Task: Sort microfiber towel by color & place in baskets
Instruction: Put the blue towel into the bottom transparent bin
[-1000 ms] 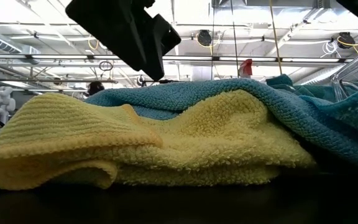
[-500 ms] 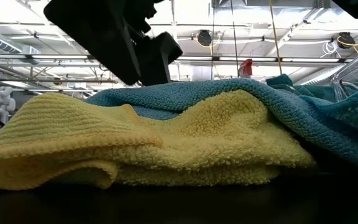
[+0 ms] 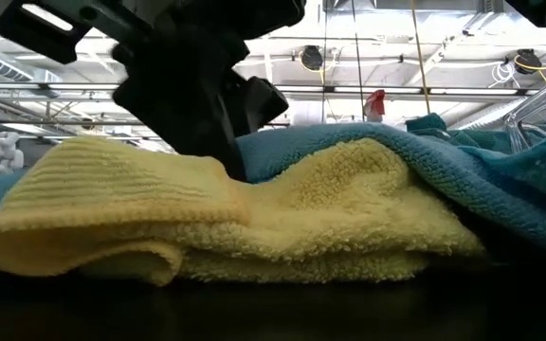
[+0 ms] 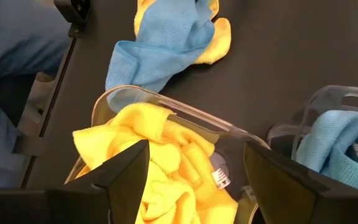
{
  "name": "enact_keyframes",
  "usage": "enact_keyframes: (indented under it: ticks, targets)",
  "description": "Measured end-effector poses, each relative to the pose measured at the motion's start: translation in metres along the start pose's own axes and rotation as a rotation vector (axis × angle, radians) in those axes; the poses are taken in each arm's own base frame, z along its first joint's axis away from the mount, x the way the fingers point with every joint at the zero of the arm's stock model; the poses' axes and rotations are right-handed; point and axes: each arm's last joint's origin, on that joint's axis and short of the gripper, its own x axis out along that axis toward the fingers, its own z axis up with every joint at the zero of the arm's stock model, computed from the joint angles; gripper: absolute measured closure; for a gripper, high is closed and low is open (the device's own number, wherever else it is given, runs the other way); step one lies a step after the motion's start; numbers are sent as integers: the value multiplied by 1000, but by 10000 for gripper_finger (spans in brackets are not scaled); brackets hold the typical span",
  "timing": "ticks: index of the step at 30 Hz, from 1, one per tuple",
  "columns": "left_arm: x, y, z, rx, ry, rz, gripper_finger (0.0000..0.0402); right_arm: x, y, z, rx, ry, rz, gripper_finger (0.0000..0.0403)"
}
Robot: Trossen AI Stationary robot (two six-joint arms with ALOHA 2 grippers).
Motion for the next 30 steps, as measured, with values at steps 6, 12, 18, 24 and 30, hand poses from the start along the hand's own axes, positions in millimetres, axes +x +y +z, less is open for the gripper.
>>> enact_keyframes:
  ticks: [6,12,18,24,30]
  targets:
    - [-6,2,1,25,24,40,386,0,0,1,-5,-12,-5,149]
    - [-38,4,15,87,30,162,395,0,0,1,-6,-22,-10,149]
    - [-90,3,34,143,-75,247,397,0,3,8,-23,-97,-8,149]
    - [-130,0,43,219,-168,374,398,-3,5,22,-71,-284,-100,149]
    - [-143,0,52,304,-258,468,398,2,-1,41,-59,-427,-230,145]
